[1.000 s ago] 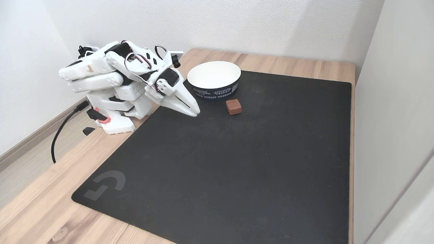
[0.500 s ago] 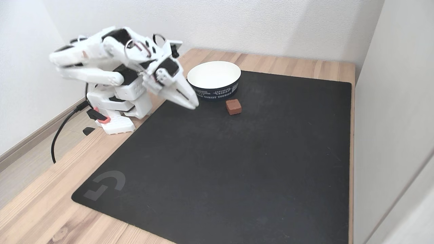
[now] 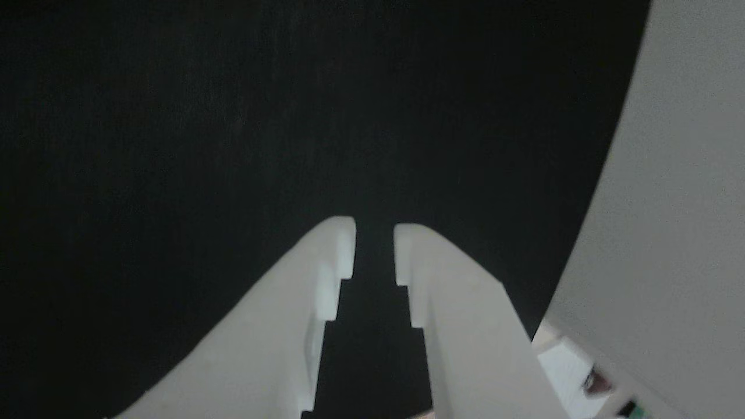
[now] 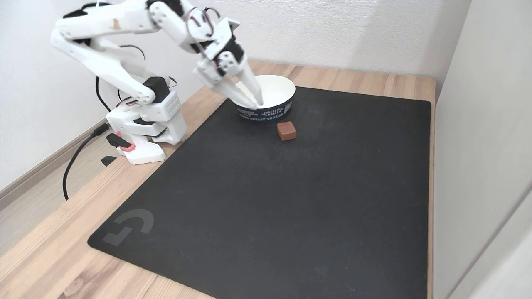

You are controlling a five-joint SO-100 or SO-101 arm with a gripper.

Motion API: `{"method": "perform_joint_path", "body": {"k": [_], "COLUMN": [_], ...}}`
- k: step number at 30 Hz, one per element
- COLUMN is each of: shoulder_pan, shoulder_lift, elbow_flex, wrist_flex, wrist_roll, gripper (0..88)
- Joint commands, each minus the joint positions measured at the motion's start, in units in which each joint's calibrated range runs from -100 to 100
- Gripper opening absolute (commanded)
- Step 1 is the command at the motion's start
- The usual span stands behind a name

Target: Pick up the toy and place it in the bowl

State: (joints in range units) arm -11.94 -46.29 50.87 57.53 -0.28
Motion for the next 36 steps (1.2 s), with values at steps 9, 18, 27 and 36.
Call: {"method": "perform_joint_path", "body": {"k": [9, 18, 27, 36], "shoulder_pan": [-8.0, -11.4, -10.9, -10.9], "shoulder_lift": [27.1, 38.2, 40.9, 41.1], "elbow_flex": [-22.3, -30.1, -30.3, -29.9], "wrist_flex": [-0.3, -0.3, -0.3, -0.4], "wrist_roll": [0.0, 0.0, -0.1, 0.0], "gripper": [2.3, 2.3, 2.3, 2.3]}}
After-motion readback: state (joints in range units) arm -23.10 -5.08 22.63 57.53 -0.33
